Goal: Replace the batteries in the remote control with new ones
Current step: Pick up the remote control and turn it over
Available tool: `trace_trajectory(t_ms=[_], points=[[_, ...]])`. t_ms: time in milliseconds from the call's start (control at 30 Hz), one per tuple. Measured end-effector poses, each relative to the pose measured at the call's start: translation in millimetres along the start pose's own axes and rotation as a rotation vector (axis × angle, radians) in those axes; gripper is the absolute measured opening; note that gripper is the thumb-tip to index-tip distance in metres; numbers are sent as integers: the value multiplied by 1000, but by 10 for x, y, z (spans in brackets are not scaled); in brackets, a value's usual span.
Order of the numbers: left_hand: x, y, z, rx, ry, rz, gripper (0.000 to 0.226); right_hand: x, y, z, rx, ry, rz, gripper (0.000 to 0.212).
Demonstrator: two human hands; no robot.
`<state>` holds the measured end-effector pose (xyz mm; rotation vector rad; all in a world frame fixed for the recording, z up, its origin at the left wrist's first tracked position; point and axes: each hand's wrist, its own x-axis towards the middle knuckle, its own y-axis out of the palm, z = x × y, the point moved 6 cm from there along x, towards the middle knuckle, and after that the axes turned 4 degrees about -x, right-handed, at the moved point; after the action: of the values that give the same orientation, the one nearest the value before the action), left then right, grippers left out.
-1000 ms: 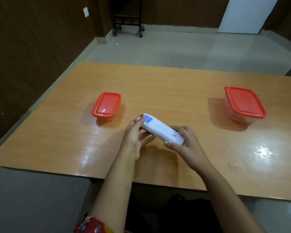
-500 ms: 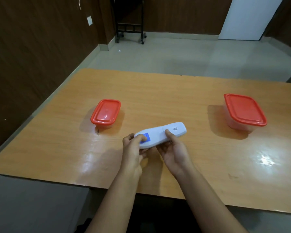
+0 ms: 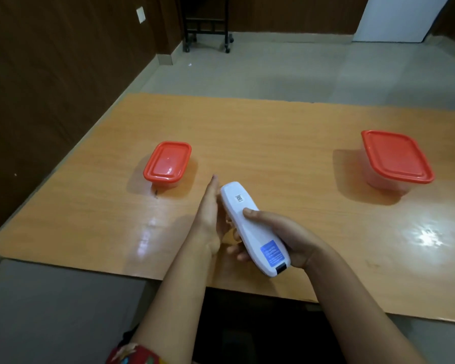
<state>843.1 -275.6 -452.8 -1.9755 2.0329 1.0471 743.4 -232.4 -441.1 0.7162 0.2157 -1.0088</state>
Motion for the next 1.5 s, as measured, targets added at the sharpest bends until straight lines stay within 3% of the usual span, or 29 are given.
trace_trajectory(t_ms=[167,267,367,500,800,967,1100,1267,1400,1500], points=[[-3,4,-189,142,242,-36,56,31,92,-34,-43,-3,139,28],[23,-35,-298,219,430,-54,67,38,133,-81,-27,7,163,31],[8,-45,-321,131,488,-54,79,47,207,-123,-15,-46,155,25],[1,-111,-331,28,488,-108,87,85,242,-128,-61,-130,68,20],[-41,-191,-306,87,479,-144,92,87,269,-201,-126,-149,-51,20],[16,-143,-251,33,283,-72,82,69,264,-165,-159,-139,-90,26],[49,-166,-224,47,247,-132,61,81,70,-17,-227,-191,-342,32],[67,-184,-180,118,214,-140,35,91,-280,188,74,-372,-553,32],[27,-127,-105,24,114,-102,33,130,-417,253,569,-471,-462,15],[22,-38,-41,-84,35,-39,44,150,-378,251,680,-452,-433,8]])
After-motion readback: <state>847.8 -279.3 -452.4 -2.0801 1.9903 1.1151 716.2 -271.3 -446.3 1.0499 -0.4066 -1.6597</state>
